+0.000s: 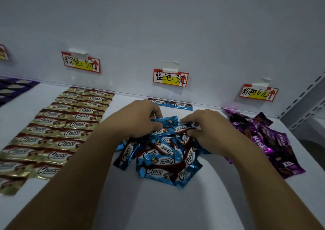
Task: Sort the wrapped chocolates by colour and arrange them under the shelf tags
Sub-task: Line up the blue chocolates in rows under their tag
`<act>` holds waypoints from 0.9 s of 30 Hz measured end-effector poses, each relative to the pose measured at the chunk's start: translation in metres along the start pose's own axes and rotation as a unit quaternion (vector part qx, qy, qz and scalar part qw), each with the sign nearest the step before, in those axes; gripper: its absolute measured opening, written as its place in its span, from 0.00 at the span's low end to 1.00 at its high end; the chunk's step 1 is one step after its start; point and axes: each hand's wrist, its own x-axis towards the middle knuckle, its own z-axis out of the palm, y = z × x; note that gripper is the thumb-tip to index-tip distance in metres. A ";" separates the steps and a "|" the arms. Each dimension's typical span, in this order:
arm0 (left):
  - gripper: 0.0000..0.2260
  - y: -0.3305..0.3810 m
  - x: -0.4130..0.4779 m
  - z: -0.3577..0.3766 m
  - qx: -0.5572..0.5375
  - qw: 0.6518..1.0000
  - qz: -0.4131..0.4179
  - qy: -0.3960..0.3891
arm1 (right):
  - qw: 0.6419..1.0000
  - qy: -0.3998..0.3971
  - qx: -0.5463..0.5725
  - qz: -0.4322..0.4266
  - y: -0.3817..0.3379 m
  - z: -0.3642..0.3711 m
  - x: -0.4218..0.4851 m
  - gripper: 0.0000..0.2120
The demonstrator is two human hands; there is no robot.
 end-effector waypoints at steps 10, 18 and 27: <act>0.04 0.000 0.003 -0.006 -0.027 0.992 0.001 0.123 | 0.997 -0.014 0.074 0.008 0.004 0.005 0.004 0.16; 0.19 -0.011 -0.002 -0.009 0.034 0.996 -0.046 0.067 | 0.994 -0.007 0.107 0.010 0.000 0.004 0.003 0.21; 0.06 -0.007 0.007 0.004 0.004 0.996 -0.049 0.076 | 0.996 -0.020 0.091 -0.009 0.007 0.004 -0.003 0.22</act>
